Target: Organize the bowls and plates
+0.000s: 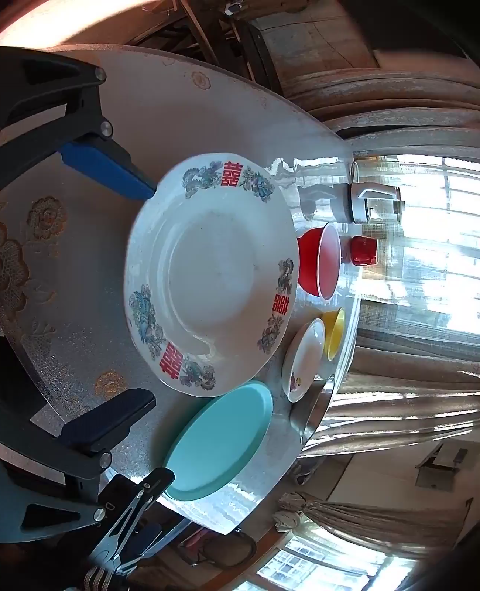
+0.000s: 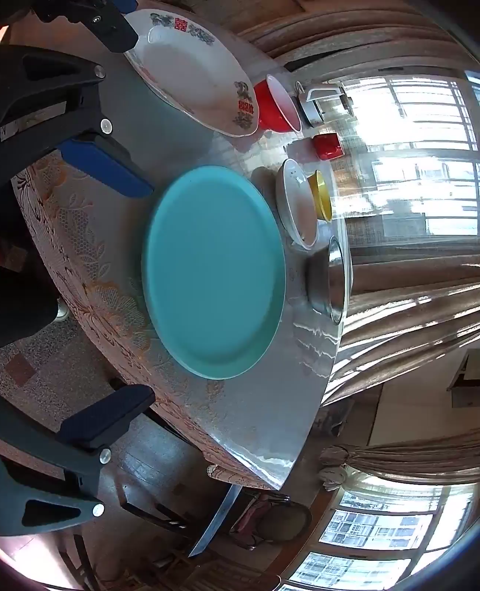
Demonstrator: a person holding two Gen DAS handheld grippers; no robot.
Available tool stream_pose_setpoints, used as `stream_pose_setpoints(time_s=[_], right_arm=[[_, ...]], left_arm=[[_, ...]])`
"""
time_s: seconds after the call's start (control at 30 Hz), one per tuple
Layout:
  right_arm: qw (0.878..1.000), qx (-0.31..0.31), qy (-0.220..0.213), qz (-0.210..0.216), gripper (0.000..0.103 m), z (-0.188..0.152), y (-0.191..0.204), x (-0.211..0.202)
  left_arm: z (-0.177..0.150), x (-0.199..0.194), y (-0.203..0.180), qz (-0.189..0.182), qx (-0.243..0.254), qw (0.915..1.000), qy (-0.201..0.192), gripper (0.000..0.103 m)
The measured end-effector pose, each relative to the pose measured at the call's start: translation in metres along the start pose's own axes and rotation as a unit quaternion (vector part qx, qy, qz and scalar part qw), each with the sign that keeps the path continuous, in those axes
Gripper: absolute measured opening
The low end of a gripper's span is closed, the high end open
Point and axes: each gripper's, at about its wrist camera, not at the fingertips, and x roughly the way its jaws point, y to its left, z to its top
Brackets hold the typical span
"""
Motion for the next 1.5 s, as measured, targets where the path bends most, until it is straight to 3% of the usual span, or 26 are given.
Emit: stream_pose_setpoints(time_s=[0.47, 1.03, 1.5], right_arm=[[1.0, 0.013, 0.007, 0.008, 0.103, -0.001, -0.005, 0.005], [1.0, 0.005, -0.006, 0.019, 0.103, 0.002, 0.0, -0.006], [0.999, 0.011, -0.014, 0.037, 0.103, 0.002, 0.001, -0.01]], left_arm=[[0.0, -0.008, -0.003, -0.001, 0.004, 0.9999, -0.01, 0.103], [0.002, -0.013, -0.002, 0.034, 0.007, 0.9988, -0.036, 0.103], [0.001, -0.011, -0.002, 0.042, 0.01, 0.9986, -0.032, 0.103]])
